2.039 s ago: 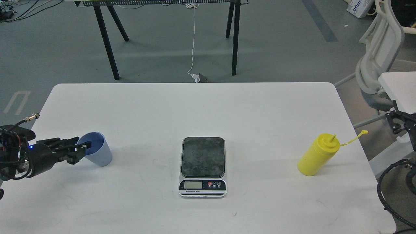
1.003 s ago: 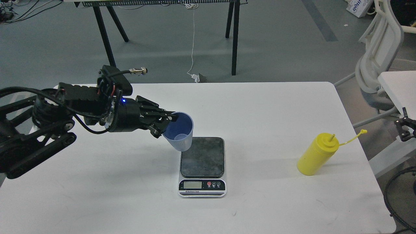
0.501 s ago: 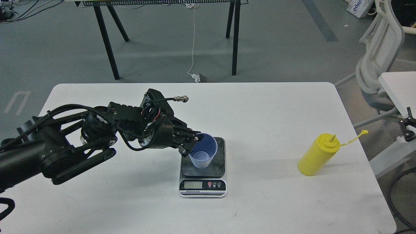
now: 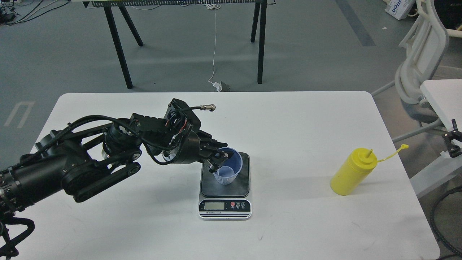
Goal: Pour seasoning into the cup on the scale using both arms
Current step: 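Open the left gripper and retract the left arm to rest, then reach the right gripper to the yellow squeeze bottle and grasp it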
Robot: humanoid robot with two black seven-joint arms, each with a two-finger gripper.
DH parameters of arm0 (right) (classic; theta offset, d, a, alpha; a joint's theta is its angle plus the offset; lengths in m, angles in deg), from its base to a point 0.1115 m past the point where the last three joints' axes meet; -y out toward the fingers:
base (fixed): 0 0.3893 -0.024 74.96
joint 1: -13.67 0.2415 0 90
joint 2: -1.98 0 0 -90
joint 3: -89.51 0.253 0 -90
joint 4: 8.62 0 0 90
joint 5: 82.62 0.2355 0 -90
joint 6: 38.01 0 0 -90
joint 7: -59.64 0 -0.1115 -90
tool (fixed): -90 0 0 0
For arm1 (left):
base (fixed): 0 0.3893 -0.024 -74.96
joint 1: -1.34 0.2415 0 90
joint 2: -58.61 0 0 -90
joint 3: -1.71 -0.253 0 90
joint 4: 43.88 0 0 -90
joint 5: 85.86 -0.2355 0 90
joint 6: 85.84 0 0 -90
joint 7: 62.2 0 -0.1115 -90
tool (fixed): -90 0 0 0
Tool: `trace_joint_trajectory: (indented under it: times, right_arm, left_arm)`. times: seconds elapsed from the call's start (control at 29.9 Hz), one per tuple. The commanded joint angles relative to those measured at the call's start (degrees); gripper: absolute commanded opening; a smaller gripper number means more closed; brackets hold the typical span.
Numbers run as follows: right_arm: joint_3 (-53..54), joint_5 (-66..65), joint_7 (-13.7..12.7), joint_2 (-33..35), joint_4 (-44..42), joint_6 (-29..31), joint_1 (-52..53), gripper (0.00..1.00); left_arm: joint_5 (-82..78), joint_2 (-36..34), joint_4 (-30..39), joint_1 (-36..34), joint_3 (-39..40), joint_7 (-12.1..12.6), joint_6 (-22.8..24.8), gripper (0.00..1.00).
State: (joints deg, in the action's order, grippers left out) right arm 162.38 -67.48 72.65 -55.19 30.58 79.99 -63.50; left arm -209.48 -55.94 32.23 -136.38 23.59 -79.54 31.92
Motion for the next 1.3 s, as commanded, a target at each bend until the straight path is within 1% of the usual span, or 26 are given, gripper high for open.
trace_joint_trajectory:
  times: [0.0, 0.1, 0.2, 0.27, 0.37, 0.43, 0.53, 0.63, 0.74, 0.84, 0.9, 0.94, 1.0, 1.07, 1.17, 1.27]
  right_arm:
    - [0.0, 0.1, 0.0, 0.0, 0.0, 0.0, -0.1, 0.99]
    - [0.0, 0.0, 0.0, 0.0, 0.0, 0.0, -0.2, 0.99]
    - [0.0, 0.1, 0.0, 0.2, 0.1, 0.0, -0.3, 0.99]
    - [0.0, 0.1, -0.1, 1.1, 0.3, 0.0, -0.9, 0.99]
    - [0.1, 0.1, 0.0, 1.4, 2.2, 0.0, -2.9, 0.99]
    - [1.2, 0.4, 0.0, 1.7, 4.4, 0.0, -5.3, 0.99]
    - [3.7, 1.9, -0.3, 2.0, 10.9, 0.0, -11.4, 0.99]
    - [3.9, 3.1, -0.4, 2.1, 19.1, 0.0, -19.0, 0.99]
    - [3.9, 3.1, -0.3, 1.7, 25.3, 0.0, -25.3, 0.99]
    - [3.2, 3.1, -0.3, 1.1, 28.1, 0.0, -29.2, 0.99]
    - [2.5, 3.1, -0.5, 0.9, 29.8, 0.0, -32.4, 0.99]
    - [2.2, 3.1, -0.5, 0.6, 30.8, 0.0, -34.0, 0.99]
    - [0.9, 3.1, -0.6, -1.1, 32.7, 0.0, -36.2, 0.99]
    - [-0.4, 3.1, -0.6, -3.1, 34.0, 0.0, -37.4, 0.99]
    - [-2.1, 2.5, -0.6, -5.8, 35.6, 0.0, -39.3, 0.99]
    - [-4.6, 2.1, -0.6, -8.7, 37.0, 0.0, -39.4, 0.99]
  left_arm:
    - [2.9, -0.7, 0.0, -0.7, 1.0, -0.1, -1.7, 0.86]
    - [9.9, -1.9, 0.0, -1.7, 4.0, -0.2, -2.0, 0.87]
    - [19.9, -2.6, 0.0, -2.5, 8.9, -0.3, -2.3, 0.88]
    - [27.2, -3.1, -0.2, -2.6, 12.6, -0.3, -3.1, 0.93]
    - [37.9, -3.1, -2.1, -2.0, 16.8, -0.8, -7.1, 0.99]
    - [46.7, -2.9, -4.1, -1.7, 18.4, -0.8, -11.0, 0.99]
    - [63.6, -3.0, -7.5, -1.8, 18.8, -0.8, -15.6, 0.99]
    - [80.5, -2.8, -12.7, -1.7, 19.0, -1.4, -17.6, 0.99]
    - [98.9, -1.8, -19.3, -1.8, 20.2, -3.1, -17.1, 0.99]
    - [112.8, -1.8, -22.0, -1.6, 21.4, -3.5, -15.5, 1.00]
    - [119.1, -1.7, -25.4, -1.6, 22.6, -3.6, -13.7, 1.00]
    - [121.6, -1.4, -28.3, -1.5, 24.2, -3.6, -12.7, 1.00]
    - [124.2, 0.1, -34.4, -1.7, 29.3, -3.3, -9.9, 1.00]
    - [124.6, 2.5, -39.1, -2.0, 32.3, -2.9, -6.8, 1.00]
    - [124.6, 4.4, -45.1, -2.7, 32.7, -2.8, -4.0, 1.00]
    - [124.7, 5.6, -47.1, -2.9, 32.6, -2.8, -3.6, 1.00]
